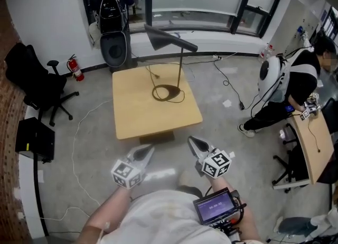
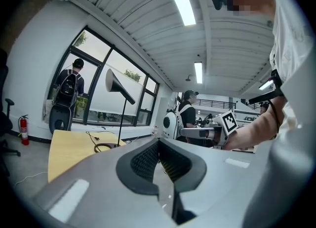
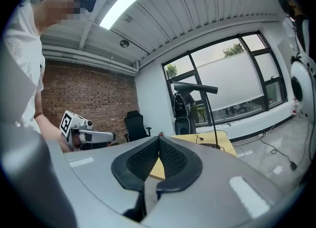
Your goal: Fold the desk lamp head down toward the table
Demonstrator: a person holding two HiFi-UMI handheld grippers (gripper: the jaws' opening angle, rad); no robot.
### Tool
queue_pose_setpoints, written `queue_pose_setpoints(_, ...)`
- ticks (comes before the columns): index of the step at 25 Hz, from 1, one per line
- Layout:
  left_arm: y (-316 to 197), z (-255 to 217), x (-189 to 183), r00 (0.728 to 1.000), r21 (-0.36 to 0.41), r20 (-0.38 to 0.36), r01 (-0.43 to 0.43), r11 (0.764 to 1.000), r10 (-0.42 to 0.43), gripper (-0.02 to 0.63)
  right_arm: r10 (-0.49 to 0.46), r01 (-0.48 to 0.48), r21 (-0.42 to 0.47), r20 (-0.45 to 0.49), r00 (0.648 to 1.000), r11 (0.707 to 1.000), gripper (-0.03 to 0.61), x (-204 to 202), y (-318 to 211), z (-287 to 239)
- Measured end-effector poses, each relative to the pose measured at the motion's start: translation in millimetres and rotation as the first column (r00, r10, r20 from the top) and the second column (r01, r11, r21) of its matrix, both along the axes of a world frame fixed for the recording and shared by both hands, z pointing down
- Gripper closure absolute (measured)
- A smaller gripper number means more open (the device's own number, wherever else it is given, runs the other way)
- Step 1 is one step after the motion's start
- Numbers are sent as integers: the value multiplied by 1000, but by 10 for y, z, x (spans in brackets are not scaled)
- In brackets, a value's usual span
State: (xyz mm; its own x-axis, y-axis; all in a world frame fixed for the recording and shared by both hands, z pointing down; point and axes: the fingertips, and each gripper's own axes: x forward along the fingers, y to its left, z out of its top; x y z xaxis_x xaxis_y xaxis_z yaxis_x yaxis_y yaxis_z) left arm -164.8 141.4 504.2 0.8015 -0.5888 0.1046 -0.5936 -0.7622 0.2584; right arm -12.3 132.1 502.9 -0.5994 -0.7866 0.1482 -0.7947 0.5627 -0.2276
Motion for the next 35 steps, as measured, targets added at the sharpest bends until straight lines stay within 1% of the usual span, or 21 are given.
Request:
queue_pose_setpoints(6, -171, 50, 66, 999, -15, 13, 37, 999, -37, 612, -14, 14, 0, -8, 1000, 1000, 565, 80, -253, 72)
queue_pose_setpoints(13, -537, 19, 296, 997, -12, 31, 71, 997, -70, 612, -52, 53, -5, 24, 998, 999, 565, 281, -623, 79)
queue_pose_setpoints(20, -903, 11, 604, 994, -25, 50, 98, 995, -97, 612, -72, 72, -7, 43, 997, 997, 565, 604, -984, 100)
queue_pose_setpoints(24, -1030, 43, 799, 992, -30, 61, 112, 993, -110, 612, -103, 103, -4, 38, 994, 995, 565, 750, -1122, 115)
queue_pose_setpoints(29, -1166, 88, 1024, 989, -37, 82, 128, 991, -124, 612, -141, 141, 3, 53, 989, 990, 565, 896, -1261, 180)
queue_pose_setpoints(32, -1277, 107, 1132, 986, -26, 96, 142, 990, -138, 612, -157, 157, 5, 66, 985, 988, 565, 987, -1357, 201)
queue_pose_setpoints(35, -1308, 80, 1235, 983, -27, 102, 156, 987, -152, 612, -175, 176, -6, 75, 982, 984, 565, 1067, -1394, 227)
